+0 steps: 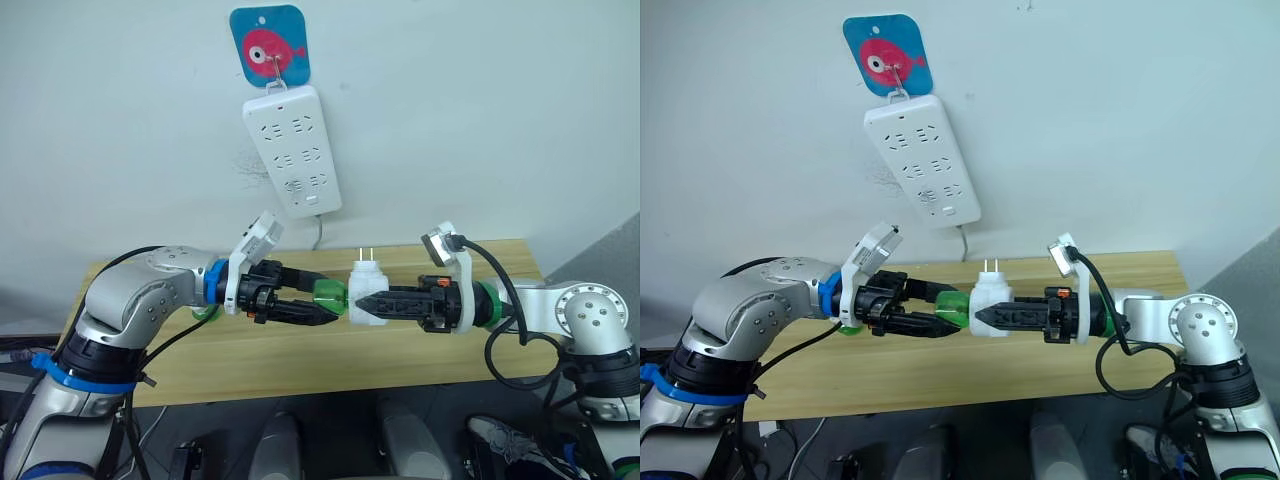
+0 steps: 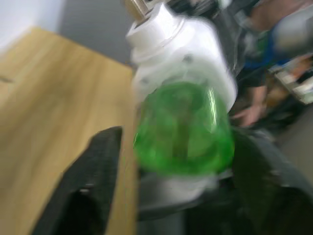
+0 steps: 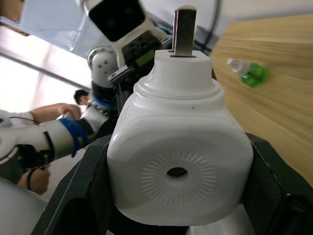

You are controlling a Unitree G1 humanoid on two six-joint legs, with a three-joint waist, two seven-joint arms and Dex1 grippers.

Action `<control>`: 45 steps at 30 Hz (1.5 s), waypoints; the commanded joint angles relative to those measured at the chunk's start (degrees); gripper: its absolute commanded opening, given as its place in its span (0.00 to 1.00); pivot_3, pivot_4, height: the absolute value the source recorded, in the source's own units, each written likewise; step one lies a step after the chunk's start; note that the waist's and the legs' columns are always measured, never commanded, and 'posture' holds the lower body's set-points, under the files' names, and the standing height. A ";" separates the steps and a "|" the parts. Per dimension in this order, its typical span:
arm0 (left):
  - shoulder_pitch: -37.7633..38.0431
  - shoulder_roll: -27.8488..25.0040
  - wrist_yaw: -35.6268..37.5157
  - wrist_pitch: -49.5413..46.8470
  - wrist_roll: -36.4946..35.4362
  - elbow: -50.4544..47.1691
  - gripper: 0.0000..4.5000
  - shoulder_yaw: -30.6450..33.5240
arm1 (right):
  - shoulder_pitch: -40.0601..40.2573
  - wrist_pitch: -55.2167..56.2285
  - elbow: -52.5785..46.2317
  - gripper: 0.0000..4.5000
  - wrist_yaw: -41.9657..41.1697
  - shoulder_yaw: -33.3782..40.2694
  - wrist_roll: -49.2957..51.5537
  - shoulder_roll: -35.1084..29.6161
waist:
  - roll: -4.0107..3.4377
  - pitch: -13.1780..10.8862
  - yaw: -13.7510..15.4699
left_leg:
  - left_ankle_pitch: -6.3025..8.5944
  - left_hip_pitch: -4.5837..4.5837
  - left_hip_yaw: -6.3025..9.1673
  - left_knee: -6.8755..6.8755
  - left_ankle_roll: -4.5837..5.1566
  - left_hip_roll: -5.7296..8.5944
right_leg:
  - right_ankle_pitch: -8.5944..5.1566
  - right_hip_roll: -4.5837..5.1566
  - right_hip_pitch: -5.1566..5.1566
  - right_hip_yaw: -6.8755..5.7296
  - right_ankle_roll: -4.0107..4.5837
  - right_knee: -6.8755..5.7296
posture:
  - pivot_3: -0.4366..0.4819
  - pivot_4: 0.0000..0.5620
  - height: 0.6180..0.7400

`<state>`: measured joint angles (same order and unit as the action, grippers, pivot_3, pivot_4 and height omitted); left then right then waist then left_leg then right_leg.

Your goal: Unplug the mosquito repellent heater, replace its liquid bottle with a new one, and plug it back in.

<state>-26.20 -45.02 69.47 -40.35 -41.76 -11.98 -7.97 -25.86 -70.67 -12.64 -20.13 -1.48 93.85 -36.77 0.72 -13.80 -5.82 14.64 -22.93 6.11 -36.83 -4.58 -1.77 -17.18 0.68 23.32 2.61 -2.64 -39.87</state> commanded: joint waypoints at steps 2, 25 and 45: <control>5.45 1.05 3.06 18.90 8.99 -0.27 1.00 2.28 | -0.46 0.06 -1.01 0.67 -0.47 1.53 2.56 -0.39 | 0.01 0.00 0.15 | 0.00 0.00 0.03 0.00 0.00 -0.01 | 0.00 0.00 0.00 -0.03 0.01 0.00 | 0.34 0.38 0.88; 8.43 15.00 1.97 64.77 21.78 8.63 1.00 2.79 | -0.54 0.34 -1.25 0.67 -0.38 1.27 2.36 -0.20 | 0.03 -0.01 1.02 | 0.00 -0.07 0.01 -0.09 0.01 0.06 | 0.02 0.06 -0.02 -0.03 0.00 0.01 | 0.33 0.39 0.88; 4.96 1.99 0.19 20.56 1.50 -3.18 0.50 2.52 | -0.14 0.35 -1.98 0.67 0.27 1.07 3.38 -0.91 | 0.05 -0.09 0.57 | 0.01 -0.05 0.11 -0.08 0.01 0.03 | 0.01 0.01 -0.02 -0.08 -0.01 -0.06 | 0.34 0.41 0.88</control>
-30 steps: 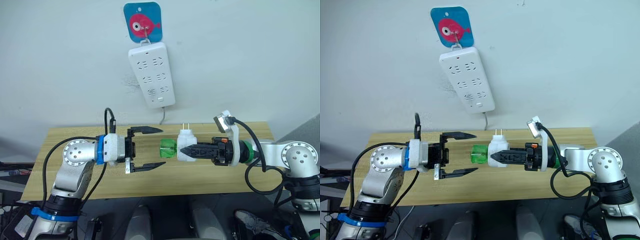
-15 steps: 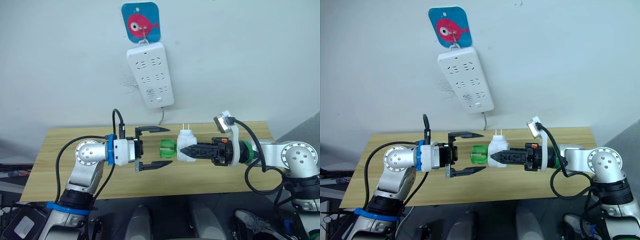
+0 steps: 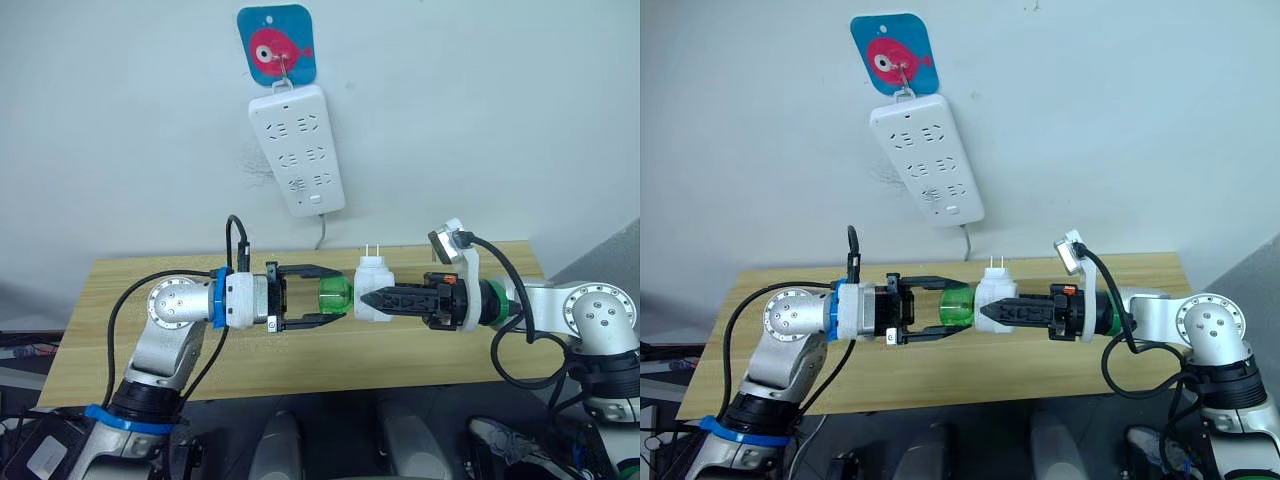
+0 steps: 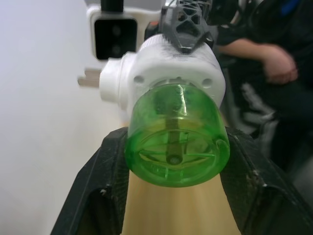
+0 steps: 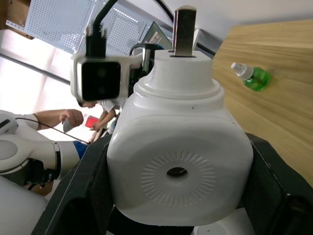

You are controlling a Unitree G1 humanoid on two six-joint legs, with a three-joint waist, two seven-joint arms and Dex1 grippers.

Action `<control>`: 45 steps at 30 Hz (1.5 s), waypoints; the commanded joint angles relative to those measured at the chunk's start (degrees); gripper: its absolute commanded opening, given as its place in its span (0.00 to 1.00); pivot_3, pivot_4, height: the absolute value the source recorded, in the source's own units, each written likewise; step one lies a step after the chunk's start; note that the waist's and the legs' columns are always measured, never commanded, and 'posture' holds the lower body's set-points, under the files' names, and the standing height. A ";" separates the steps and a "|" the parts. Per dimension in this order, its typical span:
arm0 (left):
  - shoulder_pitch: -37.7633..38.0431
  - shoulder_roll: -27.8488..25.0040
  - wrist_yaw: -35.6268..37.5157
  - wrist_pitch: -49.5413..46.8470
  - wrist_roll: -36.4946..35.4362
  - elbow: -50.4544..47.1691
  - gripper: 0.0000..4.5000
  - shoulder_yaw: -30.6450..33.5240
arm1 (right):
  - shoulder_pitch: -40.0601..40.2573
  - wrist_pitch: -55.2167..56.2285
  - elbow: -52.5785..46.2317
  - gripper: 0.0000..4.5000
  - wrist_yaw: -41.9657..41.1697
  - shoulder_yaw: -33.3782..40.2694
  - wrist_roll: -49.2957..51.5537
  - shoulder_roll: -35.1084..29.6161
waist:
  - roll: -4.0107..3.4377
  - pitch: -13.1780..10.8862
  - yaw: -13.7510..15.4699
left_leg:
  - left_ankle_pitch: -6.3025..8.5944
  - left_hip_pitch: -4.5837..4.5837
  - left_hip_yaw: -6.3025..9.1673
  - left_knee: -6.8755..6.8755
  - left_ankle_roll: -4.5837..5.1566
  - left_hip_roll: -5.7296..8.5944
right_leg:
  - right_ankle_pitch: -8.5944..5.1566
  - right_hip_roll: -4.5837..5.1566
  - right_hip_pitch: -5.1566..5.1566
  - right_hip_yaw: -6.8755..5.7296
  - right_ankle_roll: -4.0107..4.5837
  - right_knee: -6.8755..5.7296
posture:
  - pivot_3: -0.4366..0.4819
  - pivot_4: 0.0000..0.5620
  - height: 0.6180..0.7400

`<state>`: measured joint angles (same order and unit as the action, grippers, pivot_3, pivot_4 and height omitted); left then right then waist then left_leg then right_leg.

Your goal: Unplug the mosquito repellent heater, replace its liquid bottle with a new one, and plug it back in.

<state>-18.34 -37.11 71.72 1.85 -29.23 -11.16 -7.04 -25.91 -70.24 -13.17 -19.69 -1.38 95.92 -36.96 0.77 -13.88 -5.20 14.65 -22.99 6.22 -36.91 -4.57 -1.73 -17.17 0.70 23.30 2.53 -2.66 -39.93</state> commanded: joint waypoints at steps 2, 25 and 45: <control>-5.98 -9.42 -3.33 -36.83 -19.30 -3.36 0.50 2.15 | -0.18 -0.17 -1.50 0.67 -0.27 0.84 1.35 -0.91 | 0.02 -0.05 -0.25 | 0.00 0.01 0.03 -0.01 0.00 -0.01 | -0.03 -0.02 0.00 -0.01 -0.05 -0.03 | 0.34 0.41 0.88; 4.63 -3.85 2.63 -4.60 0.40 -5.28 1.00 4.74 | 0.06 0.05 -1.36 0.67 -0.14 0.58 1.73 -0.98 | 0.01 -0.15 0.57 | 0.00 0.00 -0.11 0.07 -0.01 -0.02 | -0.01 0.02 0.03 0.06 0.02 0.11 | 0.35 0.40 0.88; 1.83 4.31 1.40 19.18 5.69 2.36 0.49 2.37 | -0.33 -0.42 -1.31 0.67 -0.26 0.50 2.07 -1.11 | 0.02 -0.15 0.41 | 0.00 -0.04 -0.09 0.03 0.00 0.01 | 0.01 0.03 0.01 0.04 0.02 0.15 | 0.35 0.41 0.88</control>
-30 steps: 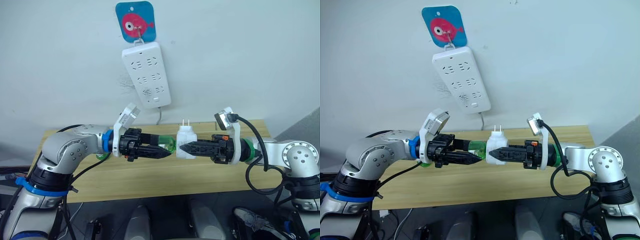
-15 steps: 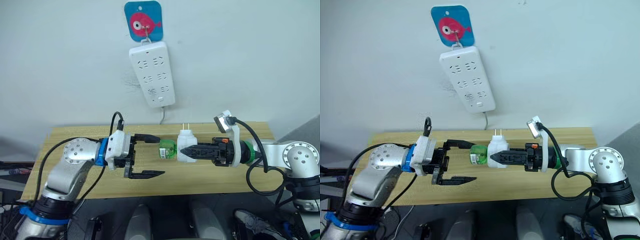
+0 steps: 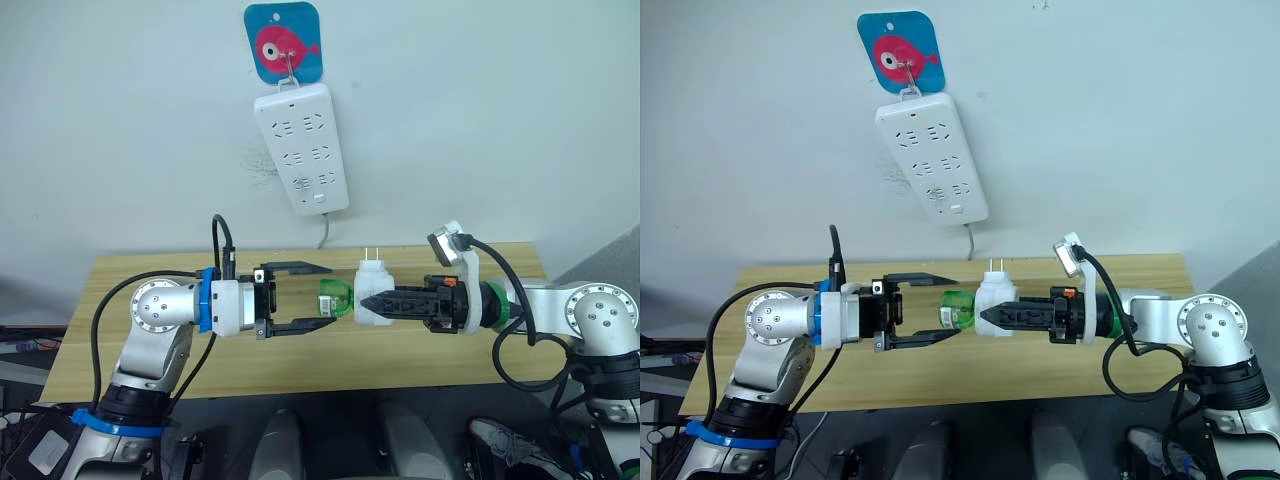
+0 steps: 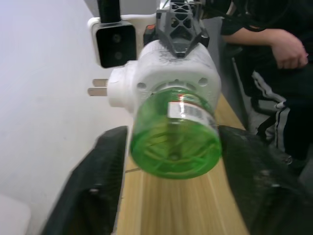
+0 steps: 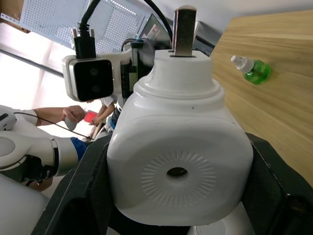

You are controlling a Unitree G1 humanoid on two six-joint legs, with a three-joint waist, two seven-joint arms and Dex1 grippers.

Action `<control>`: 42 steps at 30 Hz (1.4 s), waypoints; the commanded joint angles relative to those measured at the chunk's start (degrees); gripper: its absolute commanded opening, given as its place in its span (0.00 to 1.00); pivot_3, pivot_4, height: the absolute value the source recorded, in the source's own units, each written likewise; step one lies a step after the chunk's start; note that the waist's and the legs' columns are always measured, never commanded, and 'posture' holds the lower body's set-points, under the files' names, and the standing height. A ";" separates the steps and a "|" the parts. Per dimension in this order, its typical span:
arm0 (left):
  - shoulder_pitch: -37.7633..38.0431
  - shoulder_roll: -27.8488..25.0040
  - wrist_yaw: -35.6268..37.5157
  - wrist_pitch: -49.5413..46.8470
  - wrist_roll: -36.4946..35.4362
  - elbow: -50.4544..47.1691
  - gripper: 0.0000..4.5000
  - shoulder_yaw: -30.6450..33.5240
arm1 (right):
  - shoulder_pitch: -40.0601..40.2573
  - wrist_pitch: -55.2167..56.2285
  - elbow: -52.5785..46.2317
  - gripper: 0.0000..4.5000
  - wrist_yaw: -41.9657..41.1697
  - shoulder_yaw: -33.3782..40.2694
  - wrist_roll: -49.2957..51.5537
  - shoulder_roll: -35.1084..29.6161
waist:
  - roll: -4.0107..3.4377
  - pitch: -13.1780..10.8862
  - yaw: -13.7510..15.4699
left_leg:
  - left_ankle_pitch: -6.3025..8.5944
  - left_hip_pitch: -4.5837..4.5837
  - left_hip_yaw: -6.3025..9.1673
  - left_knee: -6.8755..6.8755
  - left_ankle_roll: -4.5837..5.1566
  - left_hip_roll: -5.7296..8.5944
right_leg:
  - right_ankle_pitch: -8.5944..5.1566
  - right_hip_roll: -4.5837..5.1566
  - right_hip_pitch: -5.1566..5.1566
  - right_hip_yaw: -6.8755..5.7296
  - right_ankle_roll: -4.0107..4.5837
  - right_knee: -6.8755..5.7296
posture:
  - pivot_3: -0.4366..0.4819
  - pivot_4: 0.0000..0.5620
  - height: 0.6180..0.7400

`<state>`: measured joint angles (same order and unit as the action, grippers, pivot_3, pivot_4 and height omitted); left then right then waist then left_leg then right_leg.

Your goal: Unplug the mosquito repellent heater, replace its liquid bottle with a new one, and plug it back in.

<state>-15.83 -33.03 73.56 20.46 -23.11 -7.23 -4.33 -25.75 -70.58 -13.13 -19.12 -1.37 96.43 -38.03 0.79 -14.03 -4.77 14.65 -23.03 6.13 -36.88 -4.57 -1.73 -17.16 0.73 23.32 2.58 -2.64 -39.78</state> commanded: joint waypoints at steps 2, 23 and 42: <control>-0.53 -0.37 -0.22 -0.43 -1.43 -2.77 0.49 -0.09 | -0.45 -0.06 -1.40 0.67 -0.81 0.47 1.56 -0.06 | 0.00 0.00 -0.02 | 0.00 0.01 0.00 0.00 0.00 0.00 | 0.00 0.00 0.00 0.00 0.00 -0.02 | 0.35 0.41 0.88; -9.03 -16.38 -8.57 -67.98 -28.77 -8.76 0.66 0.98 | -0.25 0.43 -1.60 0.67 -1.95 0.09 0.40 -0.44 | 0.04 -0.10 -0.31 | 0.00 0.04 0.08 0.04 -0.01 -0.03 | -0.03 -0.04 0.01 -0.06 -0.02 -0.08 | 0.36 0.41 0.88; 3.16 -2.90 -2.40 -9.07 -1.27 -5.24 1.00 2.65 | -0.30 0.21 -1.34 0.67 -2.26 0.35 0.20 -0.69 | 0.04 -0.12 0.28 | 0.00 -0.02 -0.01 0.02 -0.01 -0.01 | 0.00 0.03 0.01 -0.01 0.01 0.06 | 0.36 0.40 0.88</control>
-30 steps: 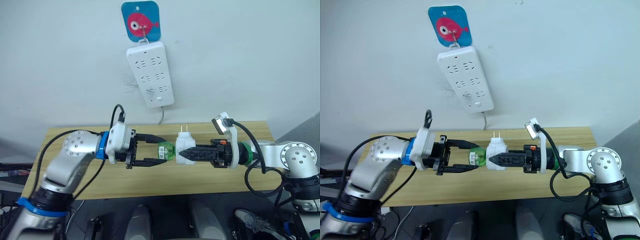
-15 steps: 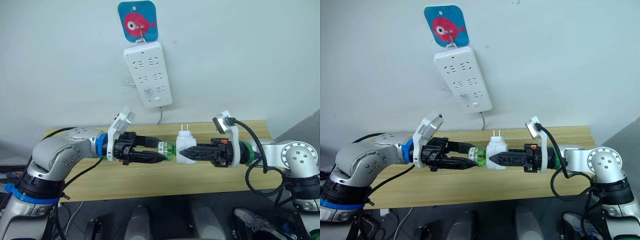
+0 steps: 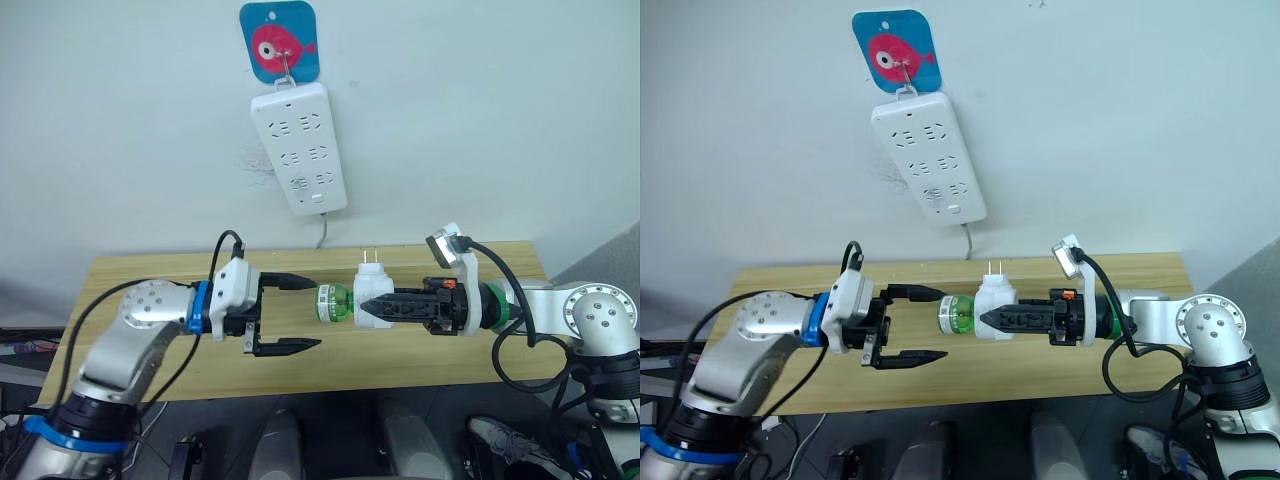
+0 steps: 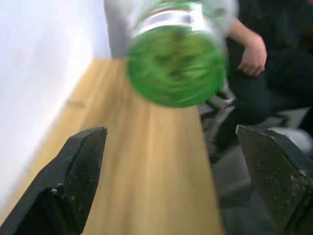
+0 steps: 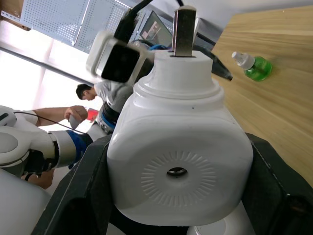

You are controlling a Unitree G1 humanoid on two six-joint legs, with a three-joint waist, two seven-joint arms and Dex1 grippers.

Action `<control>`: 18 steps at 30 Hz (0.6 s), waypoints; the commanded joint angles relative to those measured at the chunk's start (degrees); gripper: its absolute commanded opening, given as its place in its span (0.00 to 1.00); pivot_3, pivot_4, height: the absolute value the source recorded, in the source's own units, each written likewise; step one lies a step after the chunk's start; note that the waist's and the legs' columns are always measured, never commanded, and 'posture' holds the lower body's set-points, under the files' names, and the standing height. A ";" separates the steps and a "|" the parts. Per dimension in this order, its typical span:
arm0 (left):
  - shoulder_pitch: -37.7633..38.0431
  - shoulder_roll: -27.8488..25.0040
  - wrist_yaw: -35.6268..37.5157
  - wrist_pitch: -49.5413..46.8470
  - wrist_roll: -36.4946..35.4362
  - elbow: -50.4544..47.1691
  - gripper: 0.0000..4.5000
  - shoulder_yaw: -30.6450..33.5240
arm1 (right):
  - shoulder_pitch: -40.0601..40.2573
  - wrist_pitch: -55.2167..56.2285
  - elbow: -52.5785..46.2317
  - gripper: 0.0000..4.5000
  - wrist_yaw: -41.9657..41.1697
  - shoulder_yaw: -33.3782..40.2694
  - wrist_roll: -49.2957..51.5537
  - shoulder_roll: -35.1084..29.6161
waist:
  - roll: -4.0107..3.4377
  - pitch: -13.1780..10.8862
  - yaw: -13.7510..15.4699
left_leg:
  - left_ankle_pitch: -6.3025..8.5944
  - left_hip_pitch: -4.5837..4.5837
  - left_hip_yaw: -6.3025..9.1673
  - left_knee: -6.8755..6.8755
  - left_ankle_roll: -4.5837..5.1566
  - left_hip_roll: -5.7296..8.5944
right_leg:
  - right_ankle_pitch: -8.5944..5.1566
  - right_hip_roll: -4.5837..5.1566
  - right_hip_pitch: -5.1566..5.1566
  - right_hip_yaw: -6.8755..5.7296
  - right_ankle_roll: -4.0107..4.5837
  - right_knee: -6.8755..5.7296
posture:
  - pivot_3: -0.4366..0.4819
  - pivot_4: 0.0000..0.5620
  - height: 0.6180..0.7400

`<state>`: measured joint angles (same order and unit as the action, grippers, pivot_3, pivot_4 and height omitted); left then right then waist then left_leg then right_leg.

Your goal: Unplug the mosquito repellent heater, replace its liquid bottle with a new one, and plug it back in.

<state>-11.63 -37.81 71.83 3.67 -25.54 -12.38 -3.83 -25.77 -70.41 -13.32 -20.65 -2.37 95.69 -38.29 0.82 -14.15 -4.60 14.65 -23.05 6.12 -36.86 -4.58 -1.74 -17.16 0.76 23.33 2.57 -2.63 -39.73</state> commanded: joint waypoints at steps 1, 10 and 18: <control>-1.34 2.75 -0.77 9.51 1.40 0.34 1.00 2.20 | -0.32 -0.01 -1.12 0.67 -0.77 1.34 0.93 -0.46 | 0.00 0.00 0.13 | 0.00 0.00 0.00 -0.03 0.00 0.01 | 0.00 0.00 -0.01 0.00 -0.01 0.00 | 0.36 0.39 0.88; -3.16 5.59 -0.05 18.37 4.61 4.64 1.00 -0.49 | -0.82 -0.11 -0.90 0.67 -0.83 1.18 0.81 -0.23 | 0.00 0.01 -0.15 | 0.00 0.01 0.01 -0.03 0.01 0.02 | 0.01 -0.01 -0.02 0.00 -0.02 -0.03 | 0.35 0.38 0.88; -5.45 6.58 -0.53 18.78 2.76 4.03 0.66 -1.31 | -0.95 -0.23 -0.82 0.67 -0.90 1.32 0.61 -0.52 | 0.00 0.01 -0.19 | 0.00 0.03 0.01 -0.06 0.01 0.02 | 0.01 -0.01 -0.02 0.00 -0.02 -0.09 | 0.35 0.38 0.88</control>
<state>-16.58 -31.17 71.87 21.73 -21.44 -6.52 -5.82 -26.05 -70.39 -13.14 -20.77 -1.98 95.65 -38.32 0.82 -14.15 -4.78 14.65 -23.02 6.13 -36.92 -4.57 -1.71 -17.16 0.75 23.31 2.57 -2.65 -39.82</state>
